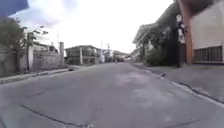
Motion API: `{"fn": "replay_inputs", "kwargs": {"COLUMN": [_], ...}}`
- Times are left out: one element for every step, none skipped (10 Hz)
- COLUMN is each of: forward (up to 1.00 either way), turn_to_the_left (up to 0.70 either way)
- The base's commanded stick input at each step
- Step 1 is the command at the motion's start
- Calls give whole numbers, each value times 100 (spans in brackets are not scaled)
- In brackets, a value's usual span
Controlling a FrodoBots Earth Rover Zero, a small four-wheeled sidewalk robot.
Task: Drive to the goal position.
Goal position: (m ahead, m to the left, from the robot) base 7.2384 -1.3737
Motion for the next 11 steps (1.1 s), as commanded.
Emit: {"fn": "replay_inputs", "kwargs": {"forward": [100,100,100,100,100,100,100,100,100,100,100], "turn_to_the_left": [-17,-34,-23,-6,6,6,6,6,6,6,-34]}}
